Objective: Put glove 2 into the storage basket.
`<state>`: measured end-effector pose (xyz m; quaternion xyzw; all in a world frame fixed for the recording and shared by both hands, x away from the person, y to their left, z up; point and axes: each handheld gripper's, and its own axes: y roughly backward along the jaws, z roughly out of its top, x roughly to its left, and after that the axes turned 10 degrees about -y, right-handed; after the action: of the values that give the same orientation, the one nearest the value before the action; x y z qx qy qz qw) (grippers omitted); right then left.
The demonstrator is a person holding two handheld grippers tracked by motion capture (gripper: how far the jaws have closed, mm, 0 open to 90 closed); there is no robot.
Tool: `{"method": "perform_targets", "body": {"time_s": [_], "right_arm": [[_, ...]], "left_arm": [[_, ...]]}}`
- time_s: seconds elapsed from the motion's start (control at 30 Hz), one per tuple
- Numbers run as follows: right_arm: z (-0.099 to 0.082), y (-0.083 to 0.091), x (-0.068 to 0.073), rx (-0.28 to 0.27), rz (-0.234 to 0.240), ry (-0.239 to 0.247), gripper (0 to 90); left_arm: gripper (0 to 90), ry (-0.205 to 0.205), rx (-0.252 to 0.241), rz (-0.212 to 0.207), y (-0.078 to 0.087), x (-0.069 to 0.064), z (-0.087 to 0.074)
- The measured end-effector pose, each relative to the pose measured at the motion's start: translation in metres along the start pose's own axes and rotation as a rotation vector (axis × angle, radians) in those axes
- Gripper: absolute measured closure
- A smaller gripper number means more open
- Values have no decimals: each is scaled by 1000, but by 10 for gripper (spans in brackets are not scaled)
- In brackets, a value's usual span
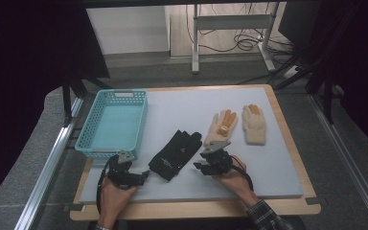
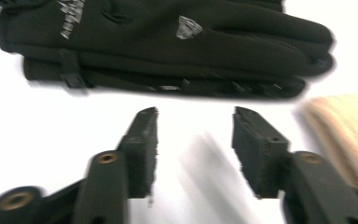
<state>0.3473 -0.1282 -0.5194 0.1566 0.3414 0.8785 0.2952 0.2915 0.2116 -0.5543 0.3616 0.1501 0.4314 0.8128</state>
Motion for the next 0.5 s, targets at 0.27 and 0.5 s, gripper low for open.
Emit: {"method": "perform_targets", "body": {"time_s": [0.27, 0.5], "right_arm": [[-15, 22, -24, -24, -54, -60, 280], [-35, 38, -45, -42, -118, -117, 185]], "left_arm": [[25, -1, -1, 1, 0, 0, 0], [25, 0, -2, 1, 0, 0, 0]]}}
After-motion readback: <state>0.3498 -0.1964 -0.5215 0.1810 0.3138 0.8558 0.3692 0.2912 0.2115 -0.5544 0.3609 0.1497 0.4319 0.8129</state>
